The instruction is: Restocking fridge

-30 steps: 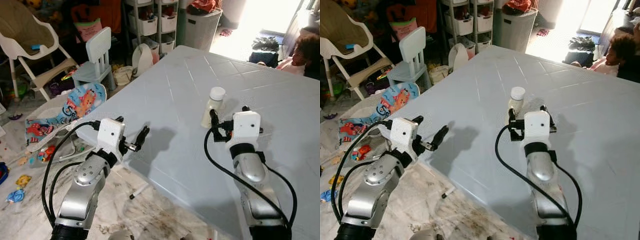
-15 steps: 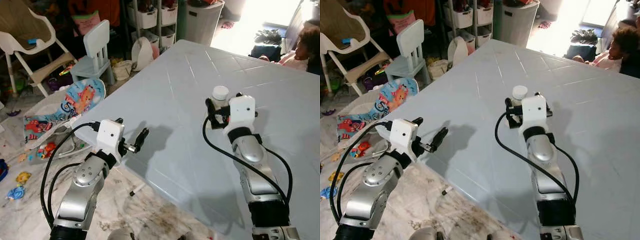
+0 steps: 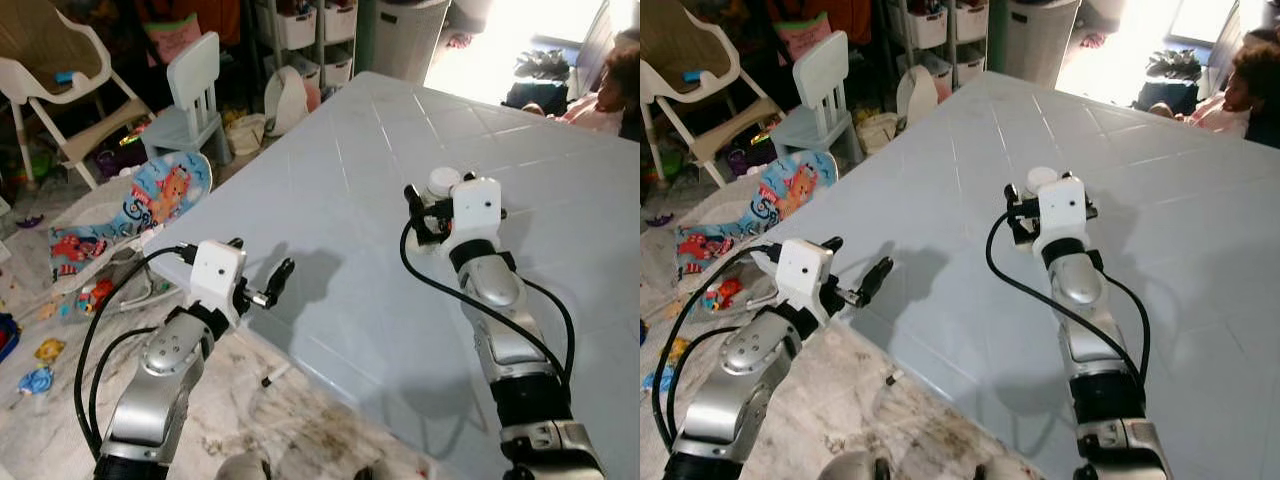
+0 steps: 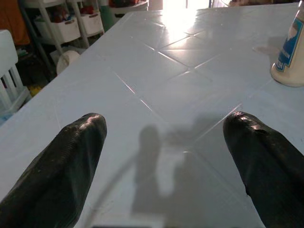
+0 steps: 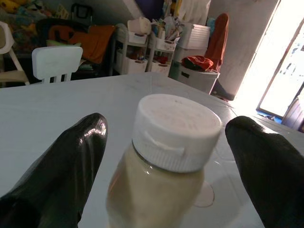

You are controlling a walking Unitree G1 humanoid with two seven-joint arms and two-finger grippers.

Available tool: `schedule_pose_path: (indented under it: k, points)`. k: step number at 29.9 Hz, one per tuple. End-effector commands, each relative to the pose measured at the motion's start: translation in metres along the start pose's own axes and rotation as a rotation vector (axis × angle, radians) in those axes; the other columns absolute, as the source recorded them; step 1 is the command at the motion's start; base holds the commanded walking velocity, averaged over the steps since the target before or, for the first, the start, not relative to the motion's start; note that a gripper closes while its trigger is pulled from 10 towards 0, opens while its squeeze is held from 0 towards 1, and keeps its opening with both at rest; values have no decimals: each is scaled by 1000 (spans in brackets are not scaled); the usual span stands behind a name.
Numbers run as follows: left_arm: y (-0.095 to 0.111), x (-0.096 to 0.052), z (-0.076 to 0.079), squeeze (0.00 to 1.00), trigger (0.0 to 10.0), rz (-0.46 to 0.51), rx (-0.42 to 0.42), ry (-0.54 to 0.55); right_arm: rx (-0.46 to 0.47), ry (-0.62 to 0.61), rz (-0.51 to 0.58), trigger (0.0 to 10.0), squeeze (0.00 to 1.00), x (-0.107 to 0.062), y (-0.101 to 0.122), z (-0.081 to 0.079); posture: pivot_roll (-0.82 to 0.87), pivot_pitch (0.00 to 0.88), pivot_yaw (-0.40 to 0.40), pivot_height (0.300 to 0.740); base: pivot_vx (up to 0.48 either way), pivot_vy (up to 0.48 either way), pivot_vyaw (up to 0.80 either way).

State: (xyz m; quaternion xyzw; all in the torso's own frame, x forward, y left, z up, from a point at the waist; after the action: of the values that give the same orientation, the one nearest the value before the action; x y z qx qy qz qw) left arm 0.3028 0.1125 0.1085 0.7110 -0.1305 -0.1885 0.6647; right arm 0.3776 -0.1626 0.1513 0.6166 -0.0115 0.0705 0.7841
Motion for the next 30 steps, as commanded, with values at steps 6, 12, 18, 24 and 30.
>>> schedule_pose_path:
  k: [6,12,18,24,30]
  points:
    - [1,-1,1,0,10000,-10,16,-12,13,-16,19,4392,0,12,4,13,81,58,36,740,0,0,0]
    - [2,0,1,0,10000,-10,20,-14,16,-2,31,0,0,19,6,12,85,55,35,740,0,0,0]
    - [1,-1,2,0,10000,-12,20,-13,16,5,38,0,0,19,5,9,85,51,35,740,0,0,0]
    - [1,1,3,0,10000,-12,20,-18,10,15,44,0,0,17,3,7,79,43,35,740,0,0,0]
    - [-1,1,3,0,10000,-17,18,-13,12,14,46,0,0,16,3,5,78,37,32,740,0,0,0]
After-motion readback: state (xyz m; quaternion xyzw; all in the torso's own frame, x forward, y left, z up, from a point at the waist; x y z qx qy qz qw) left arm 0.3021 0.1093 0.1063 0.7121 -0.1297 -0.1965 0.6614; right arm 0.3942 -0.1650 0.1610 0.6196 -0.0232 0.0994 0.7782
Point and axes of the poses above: a point about 5 cm out from each wrist's last joint towards the gripper, its own x axis pointing out of the wrist towards the gripper, its own y axis along the axis of the wrist's last joint, z = x × y, the point moved 5 cm from there along x, pointing out of the wrist towards the gripper, and after that the axes turned 1 degree about -x, right-handed, at the moved point
